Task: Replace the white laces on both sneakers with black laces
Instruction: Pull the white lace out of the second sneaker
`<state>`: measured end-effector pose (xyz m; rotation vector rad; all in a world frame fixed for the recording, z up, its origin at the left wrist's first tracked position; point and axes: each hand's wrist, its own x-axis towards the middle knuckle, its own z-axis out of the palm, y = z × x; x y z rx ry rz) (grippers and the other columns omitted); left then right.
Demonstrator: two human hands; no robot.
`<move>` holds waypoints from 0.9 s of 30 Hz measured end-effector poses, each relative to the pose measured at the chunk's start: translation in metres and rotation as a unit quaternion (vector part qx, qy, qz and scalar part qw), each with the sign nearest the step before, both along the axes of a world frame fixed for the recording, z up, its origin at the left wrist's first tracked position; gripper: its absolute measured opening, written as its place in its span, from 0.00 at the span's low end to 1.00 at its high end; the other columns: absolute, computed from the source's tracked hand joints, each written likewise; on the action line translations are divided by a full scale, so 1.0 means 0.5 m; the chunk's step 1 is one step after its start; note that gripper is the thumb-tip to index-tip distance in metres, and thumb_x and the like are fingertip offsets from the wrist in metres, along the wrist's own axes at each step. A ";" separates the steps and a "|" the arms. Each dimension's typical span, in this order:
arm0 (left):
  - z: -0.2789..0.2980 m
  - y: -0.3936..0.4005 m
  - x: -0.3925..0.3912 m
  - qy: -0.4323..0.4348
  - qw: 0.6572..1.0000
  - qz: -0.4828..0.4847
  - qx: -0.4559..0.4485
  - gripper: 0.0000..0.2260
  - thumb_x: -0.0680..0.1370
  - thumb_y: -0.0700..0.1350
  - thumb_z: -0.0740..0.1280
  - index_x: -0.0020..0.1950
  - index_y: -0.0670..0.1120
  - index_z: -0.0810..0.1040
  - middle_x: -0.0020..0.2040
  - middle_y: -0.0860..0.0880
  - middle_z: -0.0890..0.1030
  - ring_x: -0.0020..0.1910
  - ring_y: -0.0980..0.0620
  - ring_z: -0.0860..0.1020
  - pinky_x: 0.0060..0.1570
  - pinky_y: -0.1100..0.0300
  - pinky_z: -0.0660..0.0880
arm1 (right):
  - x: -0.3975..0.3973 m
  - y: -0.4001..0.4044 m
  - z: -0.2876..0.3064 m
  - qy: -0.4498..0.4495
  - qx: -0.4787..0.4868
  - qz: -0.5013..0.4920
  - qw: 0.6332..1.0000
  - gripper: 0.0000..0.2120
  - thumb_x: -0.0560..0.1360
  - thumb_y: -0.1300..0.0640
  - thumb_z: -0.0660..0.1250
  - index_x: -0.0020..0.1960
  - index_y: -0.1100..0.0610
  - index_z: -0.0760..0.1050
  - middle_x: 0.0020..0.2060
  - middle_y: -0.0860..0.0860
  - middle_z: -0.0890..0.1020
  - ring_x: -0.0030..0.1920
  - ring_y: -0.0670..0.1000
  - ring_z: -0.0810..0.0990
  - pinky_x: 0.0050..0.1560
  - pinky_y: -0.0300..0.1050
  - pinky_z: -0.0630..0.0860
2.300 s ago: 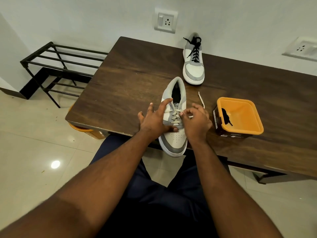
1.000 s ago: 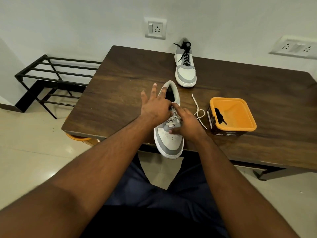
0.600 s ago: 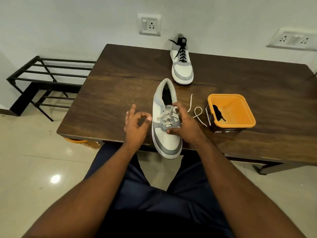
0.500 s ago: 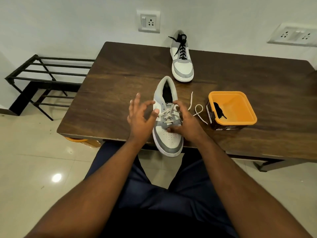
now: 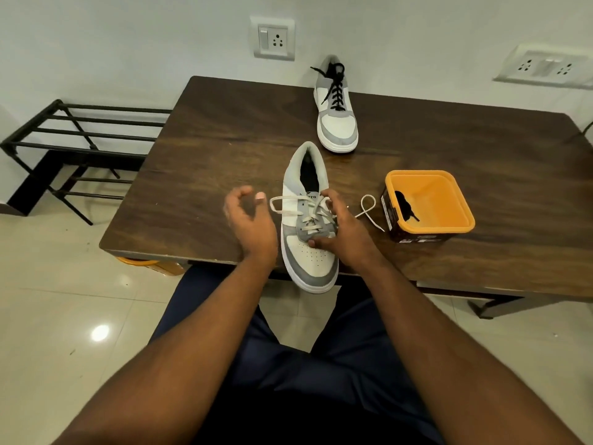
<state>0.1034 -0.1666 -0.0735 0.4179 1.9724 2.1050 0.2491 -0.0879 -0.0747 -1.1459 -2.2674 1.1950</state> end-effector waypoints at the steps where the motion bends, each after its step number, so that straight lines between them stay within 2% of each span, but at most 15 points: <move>1: 0.004 0.004 0.004 0.110 0.993 -0.040 -0.032 0.10 0.77 0.45 0.67 0.54 0.59 0.75 0.65 0.43 0.75 0.66 0.47 0.72 0.69 0.46 0.67 | 0.000 0.000 -0.001 0.002 0.002 -0.002 1.000 0.45 0.62 0.57 0.81 0.69 0.37 0.59 0.59 0.45 0.79 0.56 0.49 0.80 0.57 0.54 0.78; 4: 0.037 0.028 0.013 0.360 0.875 -0.217 -0.242 0.09 0.79 0.49 0.66 0.59 0.57 0.78 0.79 0.47 0.57 0.79 0.42 0.50 0.72 0.41 0.52 | -0.001 -0.003 0.002 0.001 0.003 -0.002 1.000 0.46 0.62 0.57 0.80 0.71 0.40 0.58 0.58 0.44 0.79 0.55 0.48 0.81 0.56 0.54 0.78; 6: 0.049 0.044 0.010 0.419 0.786 -0.278 -0.360 0.08 0.80 0.51 0.65 0.57 0.55 0.80 0.81 0.49 0.48 0.79 0.42 0.40 0.72 0.36 0.45 | -0.002 -0.004 0.004 0.005 -0.001 0.004 1.000 0.46 0.62 0.56 0.80 0.71 0.42 0.58 0.57 0.45 0.80 0.55 0.48 0.81 0.55 0.54 0.78; 7: 0.043 0.051 0.005 0.427 0.772 -0.289 -0.372 0.07 0.80 0.50 0.65 0.54 0.54 0.80 0.81 0.50 0.49 0.79 0.42 0.40 0.73 0.36 0.44 | -0.001 -0.005 0.004 0.006 -0.005 0.005 1.000 0.46 0.62 0.56 0.80 0.71 0.42 0.58 0.58 0.45 0.80 0.55 0.48 0.81 0.55 0.55 0.78; 8: 0.032 0.056 0.001 0.416 0.791 -0.285 -0.348 0.05 0.80 0.49 0.66 0.51 0.53 0.81 0.80 0.50 0.53 0.79 0.43 0.44 0.73 0.36 0.45 | -0.001 -0.005 0.006 0.005 -0.007 0.004 1.000 0.46 0.62 0.55 0.80 0.71 0.41 0.58 0.58 0.45 0.79 0.56 0.49 0.81 0.55 0.55 0.78; 9: 0.023 0.056 -0.001 0.367 0.845 -0.258 -0.291 0.04 0.79 0.47 0.66 0.49 0.54 0.81 0.79 0.51 0.60 0.79 0.44 0.51 0.74 0.38 0.49 | 0.000 -0.007 0.004 0.004 -0.009 0.004 1.000 0.46 0.62 0.55 0.80 0.71 0.40 0.58 0.59 0.45 0.79 0.56 0.49 0.80 0.55 0.56 0.78; 11: 0.012 0.054 -0.005 0.173 0.966 -0.137 -0.135 0.07 0.78 0.43 0.66 0.51 0.55 0.78 0.71 0.51 0.70 0.71 0.47 0.69 0.71 0.42 0.64 | 0.002 -0.008 0.004 0.001 -0.009 0.001 1.000 0.45 0.63 0.56 0.80 0.71 0.39 0.57 0.62 0.44 0.77 0.59 0.49 0.79 0.57 0.55 0.78; 12: 0.011 0.050 -0.008 0.048 0.995 -0.055 -0.070 0.07 0.79 0.42 0.65 0.54 0.54 0.77 0.67 0.49 0.73 0.65 0.48 0.74 0.67 0.46 0.71 | 0.002 -0.008 0.005 -0.001 -0.009 0.001 1.000 0.45 0.64 0.56 0.80 0.71 0.39 0.57 0.64 0.45 0.76 0.60 0.49 0.78 0.59 0.54 0.77; 15: 0.012 0.038 -0.038 -0.237 0.960 0.147 0.023 0.08 0.83 0.42 0.60 0.59 0.44 0.75 0.59 0.45 0.77 0.55 0.47 0.77 0.54 0.61 0.74 | 0.004 -0.006 0.002 -0.006 -0.015 0.006 1.000 0.46 0.66 0.57 0.79 0.74 0.40 0.55 0.69 0.47 0.72 0.66 0.50 0.74 0.64 0.48 0.73; 17: 0.004 0.028 -0.060 -0.307 0.929 0.206 0.025 0.10 0.84 0.43 0.59 0.62 0.42 0.72 0.62 0.43 0.75 0.55 0.48 0.76 0.50 0.63 0.71 | 0.004 -0.006 0.002 -0.009 -0.016 0.005 1.000 0.47 0.67 0.57 0.79 0.74 0.40 0.54 0.72 0.49 0.69 0.68 0.50 0.72 0.65 0.47 0.71; 19: 0.009 0.012 -0.056 -0.238 0.949 0.205 -0.023 0.12 0.82 0.43 0.62 0.65 0.42 0.70 0.67 0.43 0.71 0.61 0.45 0.74 0.54 0.62 0.70 | 0.003 -0.008 0.006 -0.008 -0.018 0.004 1.000 0.46 0.67 0.58 0.78 0.74 0.40 0.54 0.72 0.49 0.69 0.69 0.51 0.71 0.66 0.48 0.71; 21: 0.009 -0.006 -0.033 0.003 0.987 0.118 -0.110 0.20 0.80 0.44 0.66 0.71 0.46 0.68 0.73 0.43 0.65 0.71 0.45 0.67 0.65 0.54 0.67 | 0.001 -0.008 0.007 -0.013 -0.016 0.004 1.000 0.46 0.67 0.58 0.78 0.74 0.40 0.55 0.71 0.49 0.70 0.67 0.51 0.73 0.65 0.49 0.72; 22: 0.008 -0.011 -0.020 0.136 0.977 0.043 -0.158 0.21 0.80 0.45 0.66 0.72 0.48 0.67 0.76 0.44 0.63 0.74 0.46 0.63 0.68 0.48 0.62 | 0.000 -0.008 0.008 -0.017 -0.012 0.004 1.000 0.46 0.66 0.58 0.79 0.74 0.41 0.55 0.70 0.49 0.71 0.65 0.51 0.74 0.64 0.50 0.73; 24: 0.013 -0.021 0.004 0.305 0.917 -0.114 -0.232 0.20 0.81 0.50 0.64 0.73 0.53 0.68 0.78 0.47 0.60 0.77 0.45 0.56 0.70 0.39 0.55 | -0.002 -0.008 0.010 -0.021 -0.007 0.002 1.000 0.46 0.65 0.57 0.79 0.73 0.42 0.56 0.65 0.48 0.76 0.60 0.50 0.78 0.60 0.53 0.77; 27: 0.020 -0.021 0.015 0.385 0.804 -0.283 -0.354 0.27 0.79 0.57 0.64 0.76 0.63 0.59 0.81 0.49 0.50 0.79 0.43 0.46 0.71 0.36 0.48 | -0.004 -0.007 0.011 -0.029 0.016 0.004 0.999 0.45 0.65 0.53 0.78 0.73 0.40 0.56 0.60 0.49 0.79 0.55 0.52 0.81 0.54 0.55 0.79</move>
